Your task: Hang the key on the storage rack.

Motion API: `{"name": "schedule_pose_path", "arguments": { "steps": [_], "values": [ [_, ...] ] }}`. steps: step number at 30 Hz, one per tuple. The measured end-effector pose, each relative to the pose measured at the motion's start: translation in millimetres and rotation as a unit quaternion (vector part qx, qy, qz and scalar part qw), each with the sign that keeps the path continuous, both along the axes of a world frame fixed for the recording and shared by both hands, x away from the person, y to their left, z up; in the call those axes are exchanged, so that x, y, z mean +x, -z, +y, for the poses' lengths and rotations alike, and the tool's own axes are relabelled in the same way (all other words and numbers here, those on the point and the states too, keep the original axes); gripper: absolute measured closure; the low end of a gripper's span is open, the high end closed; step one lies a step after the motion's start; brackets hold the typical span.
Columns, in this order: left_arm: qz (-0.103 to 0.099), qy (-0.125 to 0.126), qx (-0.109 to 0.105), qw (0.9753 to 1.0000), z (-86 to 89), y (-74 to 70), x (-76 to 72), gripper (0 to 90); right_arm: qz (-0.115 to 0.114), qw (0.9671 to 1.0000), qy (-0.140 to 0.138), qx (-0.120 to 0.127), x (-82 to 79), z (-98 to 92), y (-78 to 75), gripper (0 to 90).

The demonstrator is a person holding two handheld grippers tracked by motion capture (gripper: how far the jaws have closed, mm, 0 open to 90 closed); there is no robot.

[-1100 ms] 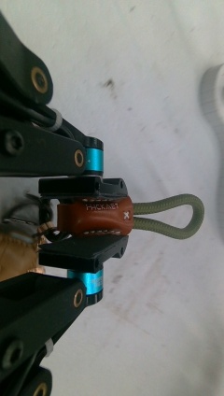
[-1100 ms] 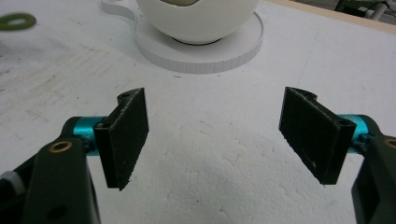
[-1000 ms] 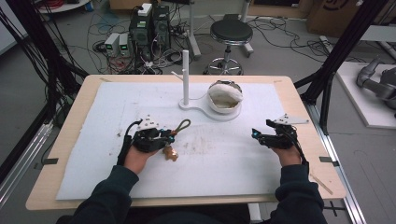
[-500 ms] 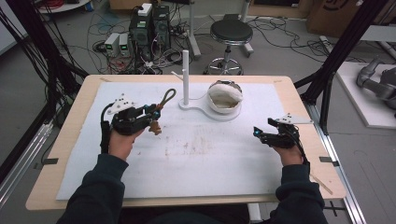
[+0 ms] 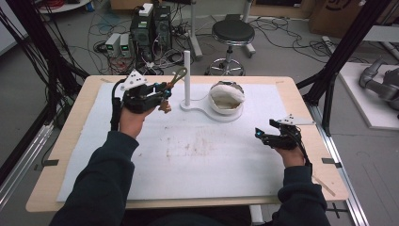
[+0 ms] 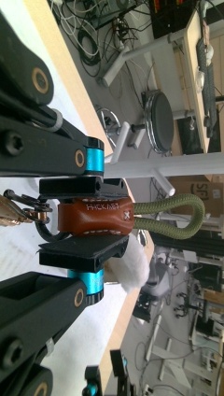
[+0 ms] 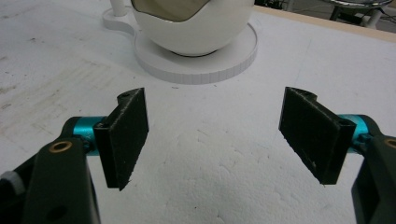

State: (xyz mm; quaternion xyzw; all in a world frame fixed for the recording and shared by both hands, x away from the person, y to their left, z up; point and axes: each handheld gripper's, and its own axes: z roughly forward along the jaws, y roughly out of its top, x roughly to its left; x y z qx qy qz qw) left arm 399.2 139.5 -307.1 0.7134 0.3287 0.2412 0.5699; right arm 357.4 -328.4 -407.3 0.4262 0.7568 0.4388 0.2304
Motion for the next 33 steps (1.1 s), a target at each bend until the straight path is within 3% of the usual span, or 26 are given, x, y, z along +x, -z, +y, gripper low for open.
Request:
{"name": "schedule_pose_path", "arguments": {
  "steps": [17,23,25,33],
  "values": [
    [0.043,-0.040,0.029,0.9979,-19.9,28.3,33.3,71.1,0.003,1.0000,0.000,0.000,0.6,0.8,1.3,24.4],
    [0.046,-0.043,0.039,0.9973,-31.8,22.3,42.7,71.0,0.005,1.0000,-0.002,-0.001,1.3,1.2,2.1,24.4],
    [0.056,-0.046,0.045,0.9964,-33.2,25.8,45.9,70.9,0.005,1.0000,-0.001,-0.002,1.1,1.0,1.9,24.4],
    [0.079,-0.054,0.039,0.9947,-28.4,40.2,48.9,68.4,0.004,1.0000,-0.002,-0.002,0.1,-0.3,2.1,24.4]
  ]
}}
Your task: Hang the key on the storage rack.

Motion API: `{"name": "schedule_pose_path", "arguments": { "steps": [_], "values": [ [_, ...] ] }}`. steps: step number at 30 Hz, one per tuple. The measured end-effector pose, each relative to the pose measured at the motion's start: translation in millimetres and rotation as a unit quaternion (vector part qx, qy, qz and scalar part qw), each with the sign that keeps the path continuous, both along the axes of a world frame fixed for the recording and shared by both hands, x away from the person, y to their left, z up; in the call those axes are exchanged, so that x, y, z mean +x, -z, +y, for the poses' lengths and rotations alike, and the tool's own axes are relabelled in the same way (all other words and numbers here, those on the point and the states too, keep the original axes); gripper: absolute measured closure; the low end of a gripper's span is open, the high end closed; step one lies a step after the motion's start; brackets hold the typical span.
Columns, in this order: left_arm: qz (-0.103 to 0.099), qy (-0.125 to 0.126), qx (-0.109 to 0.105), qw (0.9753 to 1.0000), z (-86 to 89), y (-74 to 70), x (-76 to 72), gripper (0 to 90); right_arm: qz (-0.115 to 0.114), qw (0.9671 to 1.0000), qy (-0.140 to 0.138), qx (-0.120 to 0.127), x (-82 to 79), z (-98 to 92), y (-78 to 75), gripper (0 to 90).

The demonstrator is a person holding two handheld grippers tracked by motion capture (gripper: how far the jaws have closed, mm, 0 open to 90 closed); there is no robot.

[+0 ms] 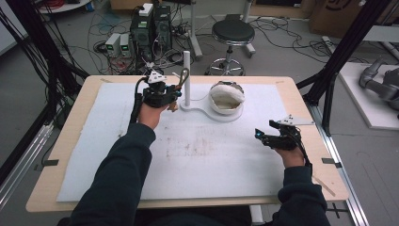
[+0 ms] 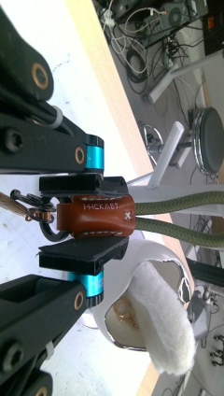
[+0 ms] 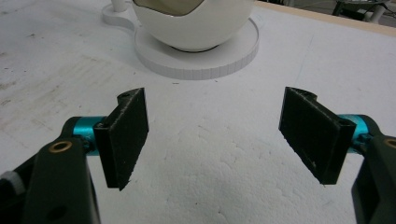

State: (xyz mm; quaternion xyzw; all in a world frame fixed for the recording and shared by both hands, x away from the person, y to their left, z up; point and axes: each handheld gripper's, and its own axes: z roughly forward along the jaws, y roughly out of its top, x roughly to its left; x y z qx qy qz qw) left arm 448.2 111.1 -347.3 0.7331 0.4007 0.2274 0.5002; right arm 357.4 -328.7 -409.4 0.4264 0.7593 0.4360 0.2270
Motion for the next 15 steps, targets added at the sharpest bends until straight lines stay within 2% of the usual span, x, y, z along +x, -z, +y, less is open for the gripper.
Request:
{"name": "schedule_pose_path", "arguments": {
  "steps": [3,5,7,9,12,15],
  "values": [
    [0.012,-0.005,-0.002,0.9999,4.6,2.9,-3.0,64.9,0.002,1.0000,0.000,0.001,-0.2,0.3,0.1,24.4],
    [0.012,-0.007,-0.010,0.9999,9.9,5.7,-7.0,55.9,0.001,1.0000,0.000,-0.002,-0.4,0.5,-0.1,24.4],
    [0.011,-0.006,-0.023,0.9997,15.6,8.1,-10.8,51.0,0.001,1.0000,-0.001,-0.001,-0.4,0.5,0.0,24.4],
    [0.016,0.002,-0.046,0.9988,23.3,11.1,-16.2,46.0,0.000,1.0000,-0.002,-0.001,-0.4,0.6,0.0,24.4],
    [0.004,0.025,-0.075,0.9969,36.7,18.3,-31.4,44.4,-0.003,1.0000,-0.004,0.003,-1.6,0.6,-0.6,24.4],
    [-0.007,0.030,-0.090,0.9955,51.2,25.8,-46.4,36.8,-0.002,1.0000,-0.003,0.008,-1.7,-0.4,-0.5,24.3]
  ]
}}
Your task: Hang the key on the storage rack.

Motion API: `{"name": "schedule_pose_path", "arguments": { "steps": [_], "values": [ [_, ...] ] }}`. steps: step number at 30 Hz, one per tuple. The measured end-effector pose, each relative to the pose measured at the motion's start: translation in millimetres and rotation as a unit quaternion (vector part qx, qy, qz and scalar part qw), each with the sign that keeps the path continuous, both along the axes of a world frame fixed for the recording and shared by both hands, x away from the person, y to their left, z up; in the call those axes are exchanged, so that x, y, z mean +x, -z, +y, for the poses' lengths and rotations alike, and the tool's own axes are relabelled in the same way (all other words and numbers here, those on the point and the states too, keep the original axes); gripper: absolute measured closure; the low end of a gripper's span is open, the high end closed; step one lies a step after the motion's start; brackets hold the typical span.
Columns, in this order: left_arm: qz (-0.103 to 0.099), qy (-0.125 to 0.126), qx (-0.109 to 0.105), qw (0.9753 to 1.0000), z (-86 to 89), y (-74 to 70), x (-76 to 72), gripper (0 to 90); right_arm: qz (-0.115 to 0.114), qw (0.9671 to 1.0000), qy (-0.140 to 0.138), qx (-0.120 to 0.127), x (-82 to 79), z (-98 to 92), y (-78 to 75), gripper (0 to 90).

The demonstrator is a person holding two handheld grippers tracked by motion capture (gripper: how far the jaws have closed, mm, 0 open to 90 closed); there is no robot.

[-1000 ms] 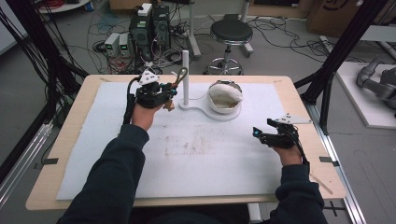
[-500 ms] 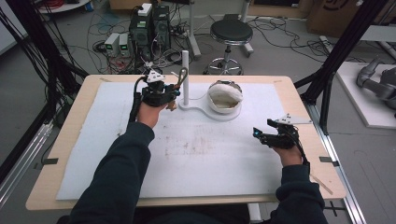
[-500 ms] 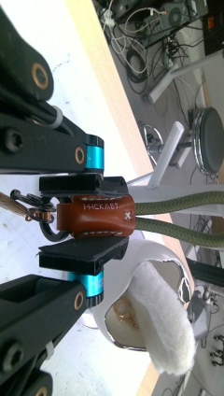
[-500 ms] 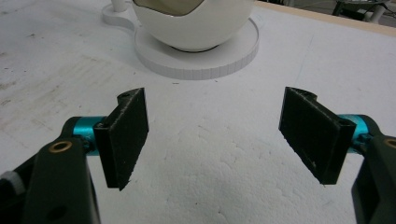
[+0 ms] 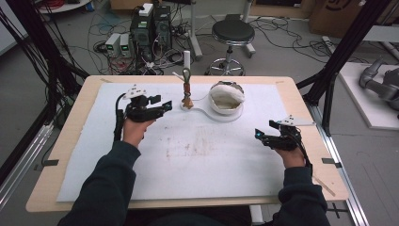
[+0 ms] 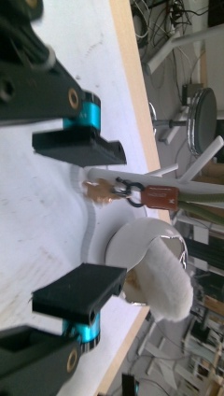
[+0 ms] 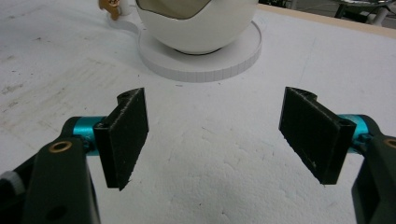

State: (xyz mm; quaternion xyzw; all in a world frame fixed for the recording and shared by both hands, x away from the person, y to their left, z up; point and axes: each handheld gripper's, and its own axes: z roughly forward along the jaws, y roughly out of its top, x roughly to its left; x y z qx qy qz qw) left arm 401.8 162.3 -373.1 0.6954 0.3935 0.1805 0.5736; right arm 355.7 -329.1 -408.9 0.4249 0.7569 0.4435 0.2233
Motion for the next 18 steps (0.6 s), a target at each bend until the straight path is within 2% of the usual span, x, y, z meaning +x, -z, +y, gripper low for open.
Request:
{"name": "schedule_pose_path", "arguments": {
  "steps": [3,5,8,11,13,14,15,18],
  "values": [
    [-0.009,0.000,-0.015,0.9998,16.2,5.9,-12.2,26.0,0.001,1.0000,-0.004,0.000,-0.5,1.0,0.1,24.3],
    [-0.018,0.002,-0.021,0.9996,25.6,9.3,-18.8,24.6,0.001,1.0000,-0.007,-0.001,-0.5,2.3,0.4,24.3],
    [-0.032,0.004,-0.011,0.9994,36.6,13.1,-27.1,24.6,0.002,0.9999,-0.010,-0.002,-0.3,3.7,1.0,24.3],
    [-0.057,0.006,0.012,0.9983,42.8,18.4,-33.2,24.8,0.003,0.9999,-0.011,-0.002,-0.1,4.6,1.4,24.4],
    [-0.045,0.011,0.035,0.9983,44.6,20.1,-34.7,24.8,0.001,0.9999,-0.012,-0.004,-0.5,5.0,1.3,24.3],
    [-0.045,0.010,0.039,0.9982,45.2,20.7,-35.5,24.9,0.000,0.9999,-0.012,-0.004,-0.6,5.2,1.2,24.3],
    [-0.048,0.009,0.031,0.9984,46.8,22.4,-37.5,24.8,0.000,0.9999,-0.013,-0.003,-0.8,5.3,1.1,24.3],
    [-0.035,0.003,0.023,0.9991,50.5,26.0,-39.5,24.8,-0.001,0.9999,-0.015,-0.002,-1.1,6.4,1.0,24.3]
  ]
}}
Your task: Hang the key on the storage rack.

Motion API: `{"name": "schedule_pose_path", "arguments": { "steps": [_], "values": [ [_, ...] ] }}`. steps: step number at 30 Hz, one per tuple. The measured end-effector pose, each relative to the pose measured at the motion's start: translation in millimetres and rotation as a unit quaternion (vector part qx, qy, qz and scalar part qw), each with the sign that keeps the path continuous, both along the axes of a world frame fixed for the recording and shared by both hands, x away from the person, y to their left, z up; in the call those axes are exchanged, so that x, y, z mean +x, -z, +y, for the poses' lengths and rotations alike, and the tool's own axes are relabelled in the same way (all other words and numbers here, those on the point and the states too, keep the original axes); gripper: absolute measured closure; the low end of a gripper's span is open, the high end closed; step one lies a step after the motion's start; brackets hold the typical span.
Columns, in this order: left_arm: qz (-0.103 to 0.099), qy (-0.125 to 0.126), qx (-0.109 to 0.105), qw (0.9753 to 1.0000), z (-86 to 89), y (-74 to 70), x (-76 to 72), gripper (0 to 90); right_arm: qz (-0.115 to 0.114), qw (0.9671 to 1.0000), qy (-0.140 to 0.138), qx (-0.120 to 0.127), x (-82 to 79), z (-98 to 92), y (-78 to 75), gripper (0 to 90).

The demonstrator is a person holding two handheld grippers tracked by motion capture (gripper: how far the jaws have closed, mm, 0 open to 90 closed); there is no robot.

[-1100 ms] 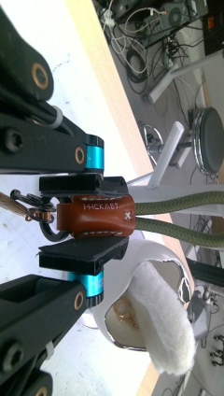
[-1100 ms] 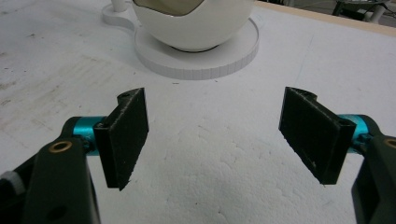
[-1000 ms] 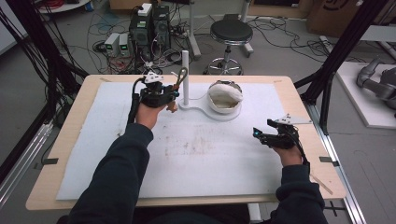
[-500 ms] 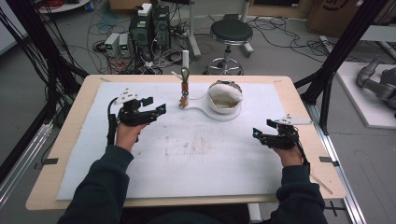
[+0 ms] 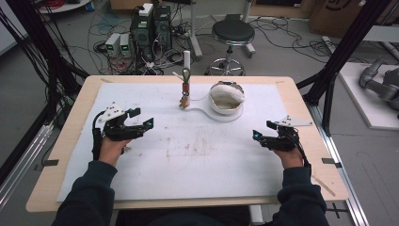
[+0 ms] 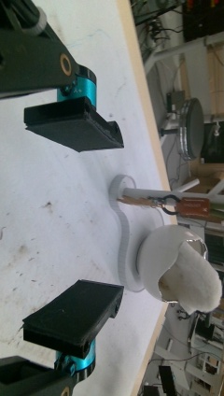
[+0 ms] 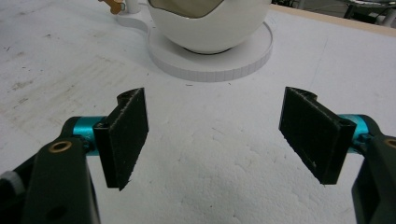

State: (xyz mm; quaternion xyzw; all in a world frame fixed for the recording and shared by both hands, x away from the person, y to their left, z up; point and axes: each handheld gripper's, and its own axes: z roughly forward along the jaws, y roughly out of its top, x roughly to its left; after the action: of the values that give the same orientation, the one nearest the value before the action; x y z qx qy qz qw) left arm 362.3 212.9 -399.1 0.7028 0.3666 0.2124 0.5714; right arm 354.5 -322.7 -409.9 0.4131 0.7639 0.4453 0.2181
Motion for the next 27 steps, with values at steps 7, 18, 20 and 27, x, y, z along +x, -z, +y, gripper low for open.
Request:
{"name": "schedule_pose_path", "arguments": {
  "steps": [7,18,20,27],
  "values": [
    [0.008,-0.019,-0.019,0.9996,6.1,9.2,-8.7,20.5,-0.001,0.9999,-0.006,0.009,0.6,0.8,1.9,24.3],
    [-0.013,-0.022,-0.029,0.9992,13.9,12.4,-15.7,21.7,-0.005,0.9999,-0.012,0.003,1.3,4.9,2.8,24.3],
    [-0.015,-0.023,-0.031,0.9991,14.0,12.2,-15.9,21.6,-0.005,0.9999,-0.012,0.001,0.7,5.2,2.4,24.4],
    [-0.017,-0.031,-0.024,0.9991,14.8,12.8,-15.7,21.7,-0.007,0.9999,-0.010,-0.001,-2.1,6.4,1.2,24.3]
  ]
}}
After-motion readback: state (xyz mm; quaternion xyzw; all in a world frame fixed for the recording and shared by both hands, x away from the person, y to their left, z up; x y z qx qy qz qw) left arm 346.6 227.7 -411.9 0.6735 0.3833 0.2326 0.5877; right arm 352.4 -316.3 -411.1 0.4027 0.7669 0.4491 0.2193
